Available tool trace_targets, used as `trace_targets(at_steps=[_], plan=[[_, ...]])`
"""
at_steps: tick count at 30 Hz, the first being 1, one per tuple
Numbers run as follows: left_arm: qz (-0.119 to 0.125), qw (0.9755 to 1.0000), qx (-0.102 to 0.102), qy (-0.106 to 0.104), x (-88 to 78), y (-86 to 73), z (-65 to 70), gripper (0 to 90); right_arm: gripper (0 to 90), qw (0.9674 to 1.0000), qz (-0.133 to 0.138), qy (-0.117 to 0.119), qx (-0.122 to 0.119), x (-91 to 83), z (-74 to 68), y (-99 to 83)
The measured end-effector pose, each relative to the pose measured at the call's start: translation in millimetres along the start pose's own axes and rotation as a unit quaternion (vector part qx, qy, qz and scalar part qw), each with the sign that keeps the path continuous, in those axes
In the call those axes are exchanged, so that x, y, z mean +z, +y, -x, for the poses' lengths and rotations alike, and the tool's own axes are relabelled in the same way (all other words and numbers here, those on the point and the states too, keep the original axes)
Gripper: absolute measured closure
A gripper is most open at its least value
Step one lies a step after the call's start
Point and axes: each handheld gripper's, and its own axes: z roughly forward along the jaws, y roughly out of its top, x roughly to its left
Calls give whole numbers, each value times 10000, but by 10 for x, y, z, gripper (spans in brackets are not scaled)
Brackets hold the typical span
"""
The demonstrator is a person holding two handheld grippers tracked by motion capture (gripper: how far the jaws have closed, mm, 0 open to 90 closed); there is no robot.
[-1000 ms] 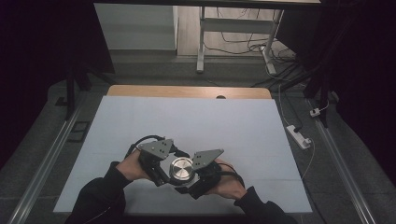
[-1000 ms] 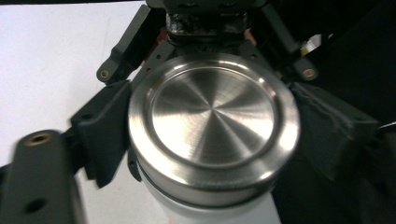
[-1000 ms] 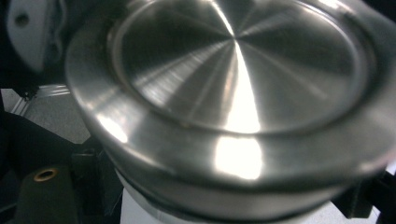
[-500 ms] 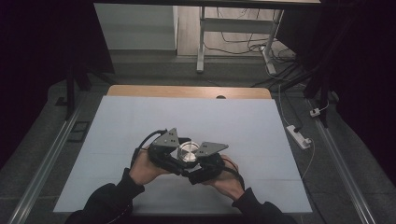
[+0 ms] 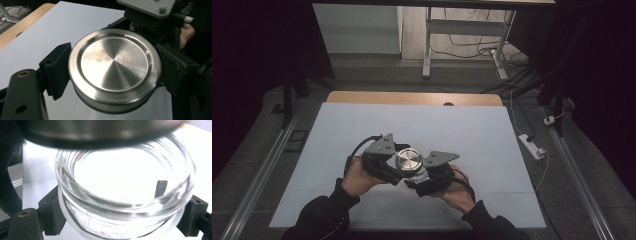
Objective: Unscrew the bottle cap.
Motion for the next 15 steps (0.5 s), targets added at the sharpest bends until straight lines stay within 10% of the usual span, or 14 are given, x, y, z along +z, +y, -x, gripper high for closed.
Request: trace_targets(at_steps=[15], plan=[[54, 9996, 109, -241, -87, -26, 164, 191, 154, 9996, 96, -268, 96, -107, 176, -11]])
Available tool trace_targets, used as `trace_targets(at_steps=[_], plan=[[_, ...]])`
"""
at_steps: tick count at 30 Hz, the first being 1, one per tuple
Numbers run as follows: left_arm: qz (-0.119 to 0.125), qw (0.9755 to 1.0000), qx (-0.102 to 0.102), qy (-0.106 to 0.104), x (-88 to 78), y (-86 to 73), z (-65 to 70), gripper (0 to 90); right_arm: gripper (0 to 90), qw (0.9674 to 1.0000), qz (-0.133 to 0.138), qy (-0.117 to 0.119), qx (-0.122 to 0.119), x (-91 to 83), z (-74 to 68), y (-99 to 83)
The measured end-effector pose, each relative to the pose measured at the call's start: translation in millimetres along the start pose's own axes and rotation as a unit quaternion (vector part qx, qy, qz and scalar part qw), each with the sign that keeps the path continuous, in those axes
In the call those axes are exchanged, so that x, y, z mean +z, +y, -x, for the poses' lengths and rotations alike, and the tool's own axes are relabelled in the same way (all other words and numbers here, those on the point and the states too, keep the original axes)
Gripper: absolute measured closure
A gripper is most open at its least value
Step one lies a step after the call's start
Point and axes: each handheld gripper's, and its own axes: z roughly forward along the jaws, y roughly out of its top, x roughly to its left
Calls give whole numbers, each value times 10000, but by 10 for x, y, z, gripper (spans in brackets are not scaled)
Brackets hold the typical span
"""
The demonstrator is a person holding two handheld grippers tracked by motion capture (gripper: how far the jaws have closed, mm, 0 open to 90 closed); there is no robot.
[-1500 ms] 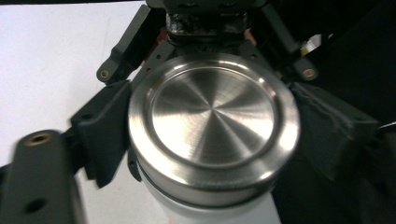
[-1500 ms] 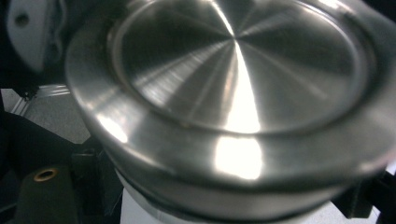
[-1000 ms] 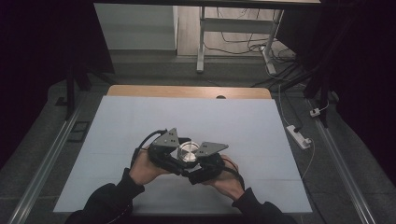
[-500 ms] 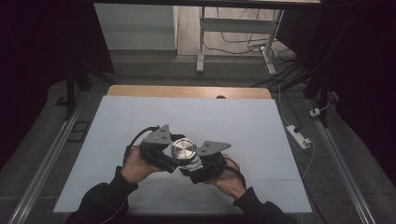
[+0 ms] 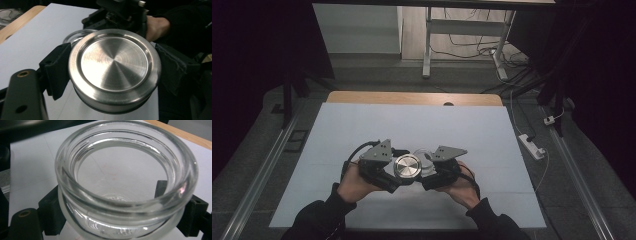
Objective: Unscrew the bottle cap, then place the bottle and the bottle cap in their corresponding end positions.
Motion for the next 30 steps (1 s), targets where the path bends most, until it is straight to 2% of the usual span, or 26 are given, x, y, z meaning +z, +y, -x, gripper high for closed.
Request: trace_targets(at_steps=[20, 30], plan=[[-39, 9996, 116, -271, 96, -201, 167, 192, 154, 9999, 56, -126, 66, 49, 119, 62], [-25, 9995, 96, -304, 153, -319, 206, 191, 154, 9997, 98, -172, 131, 79, 160, 115]])
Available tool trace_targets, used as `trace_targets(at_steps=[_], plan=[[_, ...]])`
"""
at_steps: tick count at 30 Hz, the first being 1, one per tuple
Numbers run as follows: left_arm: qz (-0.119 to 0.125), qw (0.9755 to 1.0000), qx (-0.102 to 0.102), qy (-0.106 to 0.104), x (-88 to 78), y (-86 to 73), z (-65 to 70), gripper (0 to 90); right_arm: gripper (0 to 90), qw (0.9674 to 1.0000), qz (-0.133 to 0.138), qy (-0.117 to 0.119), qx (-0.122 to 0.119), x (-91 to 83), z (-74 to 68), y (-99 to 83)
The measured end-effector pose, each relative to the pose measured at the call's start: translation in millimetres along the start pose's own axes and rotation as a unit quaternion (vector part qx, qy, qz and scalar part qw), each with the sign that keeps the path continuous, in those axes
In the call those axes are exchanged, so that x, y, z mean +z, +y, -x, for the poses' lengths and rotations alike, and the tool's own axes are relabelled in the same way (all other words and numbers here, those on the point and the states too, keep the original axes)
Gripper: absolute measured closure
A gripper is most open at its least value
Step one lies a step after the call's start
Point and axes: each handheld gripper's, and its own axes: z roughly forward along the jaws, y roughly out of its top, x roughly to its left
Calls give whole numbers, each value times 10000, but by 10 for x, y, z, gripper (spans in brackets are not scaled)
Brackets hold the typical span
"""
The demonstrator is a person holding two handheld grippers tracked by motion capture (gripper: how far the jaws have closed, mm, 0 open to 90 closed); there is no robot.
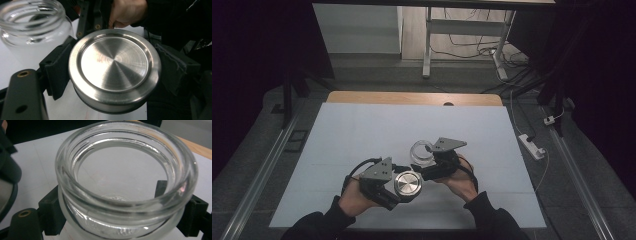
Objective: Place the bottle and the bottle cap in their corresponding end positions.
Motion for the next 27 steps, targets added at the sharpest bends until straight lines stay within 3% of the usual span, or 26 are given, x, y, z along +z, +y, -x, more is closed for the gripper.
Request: trace_targets(at_steps=[17, 27], plan=[[-107, 9995, -303, -15, 213, -250, -15, 191, 153, 9997, 35, -152, 165, 157, 129, 98], [-159, 9995, -288, 37, 390, -378, -48, 191, 154, 9991, -31, -349, 233, 299, 275, 80]])
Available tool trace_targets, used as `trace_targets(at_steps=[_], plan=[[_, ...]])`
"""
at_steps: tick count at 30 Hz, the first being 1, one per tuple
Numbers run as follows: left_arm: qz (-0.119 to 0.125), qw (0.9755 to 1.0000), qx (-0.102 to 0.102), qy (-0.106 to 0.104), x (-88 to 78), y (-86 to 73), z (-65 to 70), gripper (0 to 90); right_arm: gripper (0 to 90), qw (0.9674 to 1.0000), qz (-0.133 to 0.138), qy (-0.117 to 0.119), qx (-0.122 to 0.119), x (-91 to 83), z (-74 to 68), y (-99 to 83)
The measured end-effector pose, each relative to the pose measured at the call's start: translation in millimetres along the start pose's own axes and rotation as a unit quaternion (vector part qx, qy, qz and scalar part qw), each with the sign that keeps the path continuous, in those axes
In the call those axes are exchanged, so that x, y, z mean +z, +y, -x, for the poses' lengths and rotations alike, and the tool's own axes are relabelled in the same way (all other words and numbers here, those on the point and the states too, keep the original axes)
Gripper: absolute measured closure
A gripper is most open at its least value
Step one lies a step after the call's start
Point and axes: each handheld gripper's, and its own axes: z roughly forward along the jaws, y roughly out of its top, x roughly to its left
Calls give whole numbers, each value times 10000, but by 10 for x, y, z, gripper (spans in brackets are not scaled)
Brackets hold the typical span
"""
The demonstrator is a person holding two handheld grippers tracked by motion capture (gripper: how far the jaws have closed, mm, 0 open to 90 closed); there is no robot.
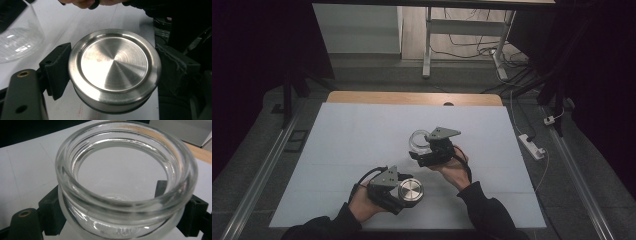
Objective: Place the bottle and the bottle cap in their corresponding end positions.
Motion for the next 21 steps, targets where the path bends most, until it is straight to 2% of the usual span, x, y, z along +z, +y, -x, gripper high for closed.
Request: trace_targets(at_steps=[9, 15, 21], plan=[[-153, 9996, -109, 191, 176, -86, -123, 191, 154, 9999, -43, -136, 30, 152, 98, 39], [-199, 9988, -269, 347, 256, -141, -203, 191, 153, 9997, -30, -211, 80, 258, 170, 62], [-218, 9981, -285, 497, 337, -152, -266, 191, 153, 9995, -60, -280, 120, 340, 236, 62]])
